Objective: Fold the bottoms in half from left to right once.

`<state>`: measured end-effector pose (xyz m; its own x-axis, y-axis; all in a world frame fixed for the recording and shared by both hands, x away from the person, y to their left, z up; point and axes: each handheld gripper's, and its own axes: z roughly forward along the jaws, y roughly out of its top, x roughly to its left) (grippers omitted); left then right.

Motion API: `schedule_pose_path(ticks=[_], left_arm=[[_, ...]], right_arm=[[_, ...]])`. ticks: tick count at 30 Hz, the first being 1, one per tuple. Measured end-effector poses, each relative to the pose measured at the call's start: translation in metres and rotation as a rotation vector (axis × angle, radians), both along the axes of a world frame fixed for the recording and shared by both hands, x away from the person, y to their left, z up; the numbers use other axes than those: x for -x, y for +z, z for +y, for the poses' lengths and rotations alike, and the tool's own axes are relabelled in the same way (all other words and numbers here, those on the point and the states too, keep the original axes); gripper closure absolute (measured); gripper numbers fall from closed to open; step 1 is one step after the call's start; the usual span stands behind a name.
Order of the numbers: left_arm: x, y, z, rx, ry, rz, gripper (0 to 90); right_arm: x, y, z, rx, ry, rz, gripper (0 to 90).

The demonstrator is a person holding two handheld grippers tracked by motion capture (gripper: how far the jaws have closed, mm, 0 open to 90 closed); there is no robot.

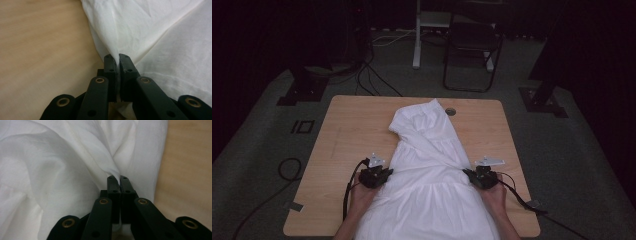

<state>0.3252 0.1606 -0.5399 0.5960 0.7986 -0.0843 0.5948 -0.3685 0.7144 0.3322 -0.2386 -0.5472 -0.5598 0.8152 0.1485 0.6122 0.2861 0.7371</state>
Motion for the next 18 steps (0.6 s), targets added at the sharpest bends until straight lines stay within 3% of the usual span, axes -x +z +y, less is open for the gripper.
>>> schedule_pose_path(ticks=[2, 4, 6, 7, 9, 11, 15, 18], left_arm=[[0.005, 0.0, -0.002, -0.011, -0.012, -0.015, 85.9], [0.002, -0.002, -0.001, 0.02, -0.008, -0.005, 85.2], [0.0, -0.002, -0.001, 0.021, -0.006, -0.005, 84.6], [-0.001, -0.002, -0.002, 0.017, -0.006, -0.009, 84.5], [-0.002, -0.002, -0.003, 0.018, -0.005, -0.015, 84.4], [-0.004, -0.003, -0.004, 0.021, -0.001, -0.016, 83.7], [-0.004, -0.003, -0.005, 0.018, 0.002, -0.025, 82.7], [-0.004, -0.004, -0.004, 0.019, 0.01, -0.029, 80.0]], right_arm=[[0.012, 0.003, -0.001, 0.014, 0.023, 0.032, 88.9], [0.012, 0.009, -0.003, 0.034, 0.037, 0.064, 84.5], [0.008, 0.017, -0.004, 0.03, 0.032, 0.036, 70.3], [0.003, 0.025, -0.004, 0.033, 0.019, -0.008, 62.9], [-0.007, 0.039, 0.001, 0.014, 0.019, -0.061, 58.1], [-0.019, 0.049, 0.013, -0.007, 0.057, -0.096, 54.7], [-0.042, 0.052, 0.053, -0.01, 0.148, -0.108, 49.4], [-0.055, 0.044, 0.081, 0.042, 0.178, -0.095, 42.8]])
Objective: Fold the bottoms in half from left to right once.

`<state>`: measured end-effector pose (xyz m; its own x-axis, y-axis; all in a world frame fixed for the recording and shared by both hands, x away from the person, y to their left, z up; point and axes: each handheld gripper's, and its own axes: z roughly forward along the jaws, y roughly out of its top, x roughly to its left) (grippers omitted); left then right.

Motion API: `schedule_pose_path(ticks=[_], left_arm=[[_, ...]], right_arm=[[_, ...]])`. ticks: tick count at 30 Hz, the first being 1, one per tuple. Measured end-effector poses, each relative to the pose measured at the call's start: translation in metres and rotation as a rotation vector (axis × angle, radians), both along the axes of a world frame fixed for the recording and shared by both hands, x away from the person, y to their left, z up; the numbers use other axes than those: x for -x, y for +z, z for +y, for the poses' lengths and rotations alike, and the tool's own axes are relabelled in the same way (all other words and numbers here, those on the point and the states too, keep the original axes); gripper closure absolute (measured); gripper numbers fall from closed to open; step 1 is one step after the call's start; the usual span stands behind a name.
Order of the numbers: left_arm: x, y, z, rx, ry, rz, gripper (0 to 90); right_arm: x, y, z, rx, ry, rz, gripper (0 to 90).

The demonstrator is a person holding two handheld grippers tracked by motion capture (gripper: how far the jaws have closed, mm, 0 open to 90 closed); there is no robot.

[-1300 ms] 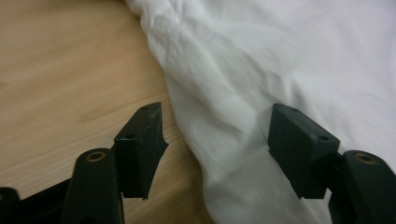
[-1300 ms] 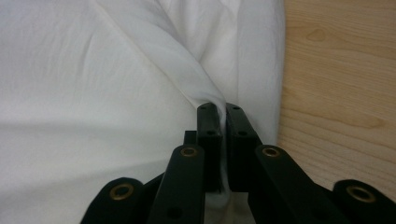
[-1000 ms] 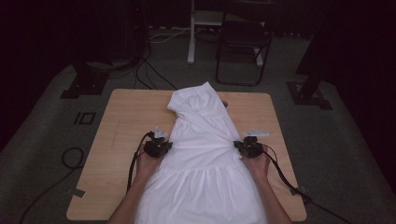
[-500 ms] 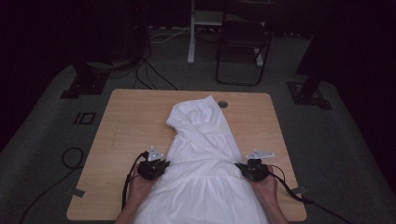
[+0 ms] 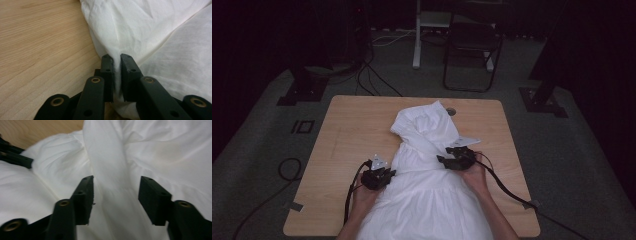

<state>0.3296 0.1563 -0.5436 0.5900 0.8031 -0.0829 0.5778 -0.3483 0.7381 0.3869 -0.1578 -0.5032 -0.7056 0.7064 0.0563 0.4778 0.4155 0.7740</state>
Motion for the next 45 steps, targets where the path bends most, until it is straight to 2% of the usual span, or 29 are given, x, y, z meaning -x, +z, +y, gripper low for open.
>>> schedule_pose_path(ticks=[3, 4, 5, 6, 7, 8, 10, 12, 14, 16, 18, 19, 21, 23, 25, 27, 30, 31, 33, 34, 37, 39, 41, 42, 43, 44, 45], left_arm=[[0.0, 0.0, 0.001, -0.002, 0.002, -0.001, 77.9], [0.0, 0.0, 0.001, -0.001, 0.004, 0.001, 77.4], [0.0, 0.0, 0.001, 0.001, 0.006, 0.002, 77.2], [0.0, 0.0, 0.001, -0.001, 0.006, 0.001, 77.2], [0.0, 0.0, 0.0, -0.003, 0.004, 0.001, 77.7], [0.001, 0.0, 0.0, -0.002, -0.001, 0.002, 79.1], [0.001, 0.001, -0.002, -0.006, -0.001, 0.008, 82.5], [0.002, 0.003, -0.006, -0.027, 0.001, 0.01, 84.7], [0.001, 0.004, -0.008, -0.037, -0.01, 0.014, 84.6], [-0.001, 0.006, -0.009, -0.046, -0.011, 0.032, 81.0], [-0.006, 0.012, -0.008, -0.051, -0.003, 0.039, 66.0], [-0.009, 0.017, -0.007, -0.038, -0.005, 0.036, 61.0], [-0.018, 0.03, -0.007, -0.011, 0.004, 0.001, 54.2], [-0.032, 0.046, -0.012, 0.023, 0.009, -0.045, 50.8], [-0.05, 0.053, -0.022, 0.015, 0.007, -0.056, 47.7], [-0.068, 0.049, -0.035, 0.006, -0.001, -0.042, 45.5], [-0.088, 0.031, -0.051, -0.032, -0.019, 0.002, 45.0], [-0.094, 0.021, -0.056, -0.045, -0.019, 0.028, 45.1], [-0.098, 0.009, -0.057, -0.028, -0.011, 0.084, 45.4], [-0.096, 0.007, -0.056, -0.007, -0.006, 0.071, 46.5], [-0.088, 0.008, -0.055, -0.037, -0.015, 0.062, 66.0], [-0.078, 0.008, -0.053, -0.048, -0.024, 0.047, 74.1], [-0.067, 0.007, -0.049, -0.038, -0.023, 0.044, 75.6], [-0.067, 0.007, -0.049, -0.038, -0.023, 0.044, 75.6], [-0.051, 0.005, -0.042, -0.01, -0.02, 0.042, 75.6], [-0.043, 0.004, -0.039, -0.001, -0.02, 0.041, 75.6], [-0.034, 0.003, -0.037, 0.005, -0.022, 0.036, 75.6]], right_arm=[[-0.014, -0.011, 0.017, 0.07, 0.006, 0.037, 43.7], [-0.017, -0.013, 0.018, 0.093, 0.004, 0.04, 53.6], [-0.022, -0.013, 0.017, 0.103, 0.0, 0.045, 69.4], [-0.026, -0.008, 0.011, 0.093, -0.023, 0.031, 79.8], [-0.029, 0.0, 0.003, 0.067, -0.072, 0.004, 85.7], [-0.03, 0.007, -0.004, 0.03, -0.11, -0.016, 86.3], [-0.034, 0.026, -0.028, -0.062, -0.216, -0.09, 86.9], [-0.039, 0.03, -0.046, -0.097, -0.264, -0.115, 86.9], [-0.048, 0.02, -0.058, -0.114, -0.284, -0.064, 86.7], [-0.056, 0.001, -0.062, -0.106, -0.296, 0.0, 86.2], [-0.063, -0.019, -0.061, -0.072, -0.303, 0.069, 85.8], [-0.064, -0.025, -0.06, -0.064, -0.305, 0.084, 85.7], [-0.066, -0.037, -0.059, -0.063, -0.31, 0.115, 85.3], [-0.066, -0.042, -0.058, -0.075, -0.313, 0.119, 84.9], [-0.067, -0.041, -0.058, -0.076, -0.315, 0.123, 84.1], [-0.067, -0.041, -0.058, -0.071, -0.312, 0.123, 83.5], [-0.067, -0.043, -0.06, -0.086, -0.313, 0.122, 83.5], [-0.066, -0.043, -0.06, -0.088, -0.312, 0.12, 83.5], [-0.065, -0.044, -0.061, -0.094, -0.308, 0.115, 84.2], [-0.065, -0.044, -0.061, -0.092, -0.305, 0.116, 84.6], [-0.06, -0.044, -0.06, -0.089, -0.297, 0.114, 85.0], [-0.053, -0.043, -0.059, -0.086, -0.285, 0.12, 85.2], [-0.042, -0.043, -0.056, -0.071, -0.261, 0.113, 85.2], [-0.042, -0.043, -0.056, -0.071, -0.261, 0.113, 85.2], [-0.037, -0.043, -0.056, -0.065, -0.252, 0.111, 85.3], [-0.021, -0.042, -0.054, -0.047, -0.217, 0.104, 85.3], [-0.013, -0.043, -0.053, -0.048, -0.202, 0.102, 85.2]])
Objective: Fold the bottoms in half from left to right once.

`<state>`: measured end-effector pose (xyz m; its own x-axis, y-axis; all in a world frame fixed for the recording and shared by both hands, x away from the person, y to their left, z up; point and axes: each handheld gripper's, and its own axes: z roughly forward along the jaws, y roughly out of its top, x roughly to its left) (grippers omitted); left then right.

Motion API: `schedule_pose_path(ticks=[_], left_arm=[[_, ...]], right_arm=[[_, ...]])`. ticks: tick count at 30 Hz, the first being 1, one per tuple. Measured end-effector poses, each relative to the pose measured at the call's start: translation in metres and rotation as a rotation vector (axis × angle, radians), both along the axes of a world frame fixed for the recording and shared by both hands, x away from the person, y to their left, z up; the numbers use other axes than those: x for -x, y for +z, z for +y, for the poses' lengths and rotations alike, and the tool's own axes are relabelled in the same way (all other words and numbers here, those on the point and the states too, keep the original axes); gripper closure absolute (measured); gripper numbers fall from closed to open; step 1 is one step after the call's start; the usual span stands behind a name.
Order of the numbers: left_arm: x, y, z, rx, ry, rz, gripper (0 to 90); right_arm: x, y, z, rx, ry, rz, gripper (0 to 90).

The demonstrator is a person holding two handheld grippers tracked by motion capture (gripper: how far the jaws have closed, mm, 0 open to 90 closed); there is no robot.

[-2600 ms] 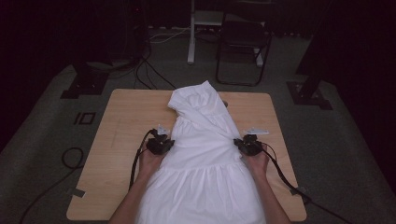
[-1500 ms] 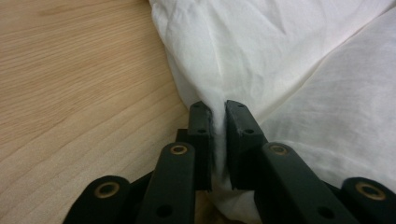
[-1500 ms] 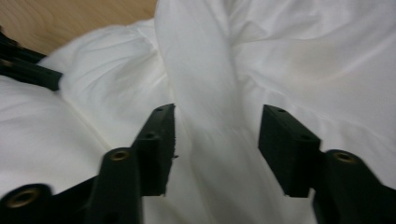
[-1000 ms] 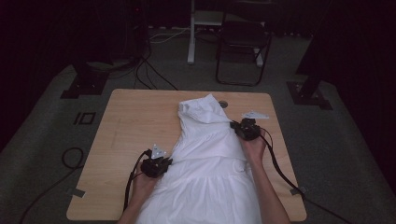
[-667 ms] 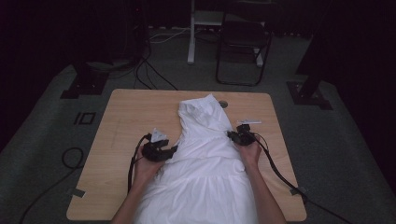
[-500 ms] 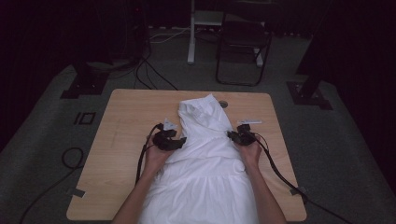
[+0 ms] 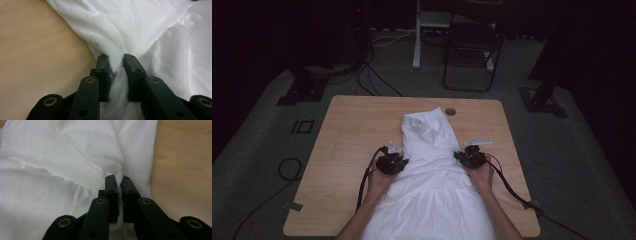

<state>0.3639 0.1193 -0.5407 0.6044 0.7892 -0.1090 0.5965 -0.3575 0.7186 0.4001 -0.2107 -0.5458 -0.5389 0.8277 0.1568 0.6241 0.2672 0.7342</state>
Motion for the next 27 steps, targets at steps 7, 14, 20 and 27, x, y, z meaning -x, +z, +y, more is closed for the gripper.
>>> schedule_pose_path(ticks=[7, 14, 20, 27], left_arm=[[0.036, -0.001, 0.009, 0.001, -0.027, -0.011, 75.1], [0.031, -0.001, 0.007, 0.002, -0.029, -0.007, 73.6], [0.031, -0.001, 0.007, 0.002, -0.028, -0.011, 72.8], [0.033, -0.003, 0.007, 0.005, -0.022, -0.024, 71.7]], right_arm=[[0.044, 0.002, 0.007, 0.011, 0.07, 0.015, 85.6], [0.039, 0.03, 0.012, 0.026, 0.067, -0.077, 49.2], [0.01, 0.056, 0.049, 0.021, 0.148, -0.159, 35.6], [-0.019, 0.046, 0.089, 0.056, 0.241, -0.12, 38.5]])
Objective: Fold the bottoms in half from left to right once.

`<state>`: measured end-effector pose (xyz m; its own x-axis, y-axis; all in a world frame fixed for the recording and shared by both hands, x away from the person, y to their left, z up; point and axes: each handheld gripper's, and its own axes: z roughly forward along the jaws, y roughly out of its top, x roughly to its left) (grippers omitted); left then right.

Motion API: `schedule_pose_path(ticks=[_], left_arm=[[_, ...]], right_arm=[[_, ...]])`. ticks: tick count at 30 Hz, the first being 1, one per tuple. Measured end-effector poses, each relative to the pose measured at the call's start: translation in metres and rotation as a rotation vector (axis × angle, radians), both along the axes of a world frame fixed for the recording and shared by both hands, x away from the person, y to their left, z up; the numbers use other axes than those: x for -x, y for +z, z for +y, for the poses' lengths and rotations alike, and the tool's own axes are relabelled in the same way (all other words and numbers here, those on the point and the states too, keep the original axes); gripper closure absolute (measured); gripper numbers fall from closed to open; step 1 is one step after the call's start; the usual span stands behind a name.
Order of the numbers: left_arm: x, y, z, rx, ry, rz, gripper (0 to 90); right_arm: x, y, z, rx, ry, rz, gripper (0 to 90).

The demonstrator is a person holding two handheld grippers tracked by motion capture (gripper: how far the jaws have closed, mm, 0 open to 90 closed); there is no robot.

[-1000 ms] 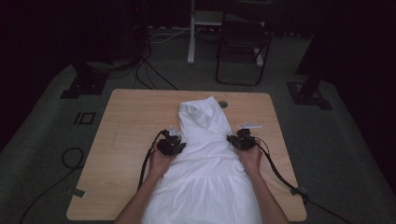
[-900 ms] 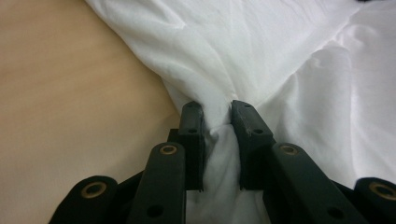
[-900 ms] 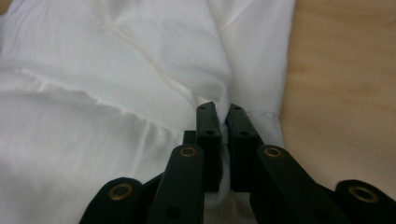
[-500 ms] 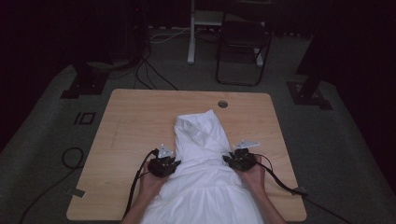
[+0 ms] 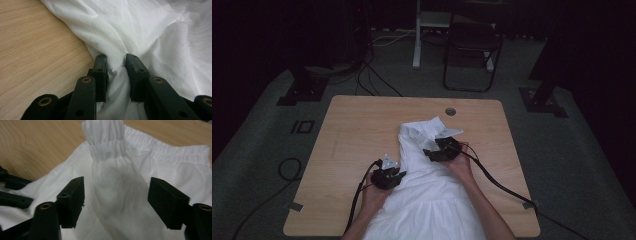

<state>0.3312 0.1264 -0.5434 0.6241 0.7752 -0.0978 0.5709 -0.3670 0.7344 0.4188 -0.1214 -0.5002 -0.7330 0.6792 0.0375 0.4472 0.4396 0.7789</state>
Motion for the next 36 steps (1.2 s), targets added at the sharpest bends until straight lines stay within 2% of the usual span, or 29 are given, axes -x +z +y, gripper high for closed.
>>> schedule_pose_path(ticks=[1, 3, 4, 5, 6, 9, 10, 11, 13, 15, 17, 19, 21, 24, 25, 27, 30, 32, 33, 36], left_arm=[[0.0, 0.0, 0.0, -0.001, 0.001, -0.004, 71.7], [0.001, 0.0, 0.0, 0.0, 0.004, -0.004, 71.7], [0.001, 0.0, 0.0, 0.001, 0.006, -0.005, 71.7], [0.001, 0.0, -0.001, 0.0, 0.006, -0.005, 71.7], [0.002, 0.0, -0.001, -0.003, 0.007, -0.006, 71.7], [0.004, 0.0, -0.001, -0.006, 0.008, -0.007, 71.9], [0.005, 0.0, -0.002, -0.008, 0.007, -0.007, 72.0], [0.006, 0.0, -0.002, -0.01, 0.006, -0.009, 72.0], [0.007, 0.0, -0.002, -0.011, 0.004, -0.012, 72.0], [0.009, 0.0, -0.002, -0.013, 0.002, -0.012, 72.1], [0.01, 0.0, -0.001, -0.009, -0.005, -0.008, 71.8], [0.009, 0.001, 0.001, -0.003, -0.012, 0.008, 68.0], [0.006, 0.005, 0.004, -0.01, -0.016, 0.013, 57.3], [-0.003, 0.021, 0.01, 0.014, 0.009, -0.032, 48.5], [-0.008, 0.028, 0.011, 0.033, 0.021, -0.047, 46.2], [-0.023, 0.042, 0.009, 0.04, 0.031, -0.072, 41.9], [-0.054, 0.053, 0.0, 0.043, 0.053, -0.096, 40.1], [-0.079, 0.054, -0.009, 0.038, 0.065, -0.082, 37.4], [-0.086, 0.052, -0.012, 0.031, 0.073, -0.078, 36.4], [-0.112, 0.041, -0.022, -0.024, 0.105, -0.056, 33.6]], right_arm=[[-0.003, -0.001, -0.001, -0.006, -0.001, 0.007, 46.5], [-0.009, -0.001, -0.006, -0.011, 0.021, 0.025, 77.7], [-0.012, 0.002, -0.009, 0.015, 0.006, 0.0, 86.2], [-0.015, 0.007, -0.016, 0.024, -0.038, -0.032, 88.9], [-0.019, 0.012, -0.021, 0.009, -0.067, -0.046, 89.1], [-0.037, 0.028, -0.047, -0.054, -0.208, -0.073, 89.4], [-0.044, 0.029, -0.054, -0.061, -0.244, -0.061, 89.4], [-0.053, 0.026, -0.06, -0.068, -0.267, -0.03, 89.4], [-0.061, 0.018, -0.065, -0.054, -0.293, 0.0, 89.3], [-0.066, 0.005, -0.066, -0.045, -0.306, 0.049, 86.9], [-0.068, -0.009, -0.063, -0.008, -0.322, 0.086, 69.9], [-0.064, -0.012, -0.064, -0.026, -0.331, 0.083, 62.1], [-0.059, -0.009, -0.068, -0.062, -0.339, 0.067, 56.5], [-0.05, 0.0, -0.069, -0.084, -0.315, 0.026, 51.6], [-0.048, 0.002, -0.068, -0.087, -0.311, 0.018, 49.7], [-0.048, 0.002, -0.066, -0.089, -0.301, 0.02, 47.0], [-0.052, -0.005, -0.061, -0.085, -0.295, 0.045, 46.5], [-0.055, -0.012, -0.058, -0.085, -0.303, 0.069, 42.6], [-0.057, -0.016, -0.056, -0.079, -0.311, 0.08, 40.4], [-0.062, -0.026, -0.052, -0.056, -0.327, 0.104, 37.0]])
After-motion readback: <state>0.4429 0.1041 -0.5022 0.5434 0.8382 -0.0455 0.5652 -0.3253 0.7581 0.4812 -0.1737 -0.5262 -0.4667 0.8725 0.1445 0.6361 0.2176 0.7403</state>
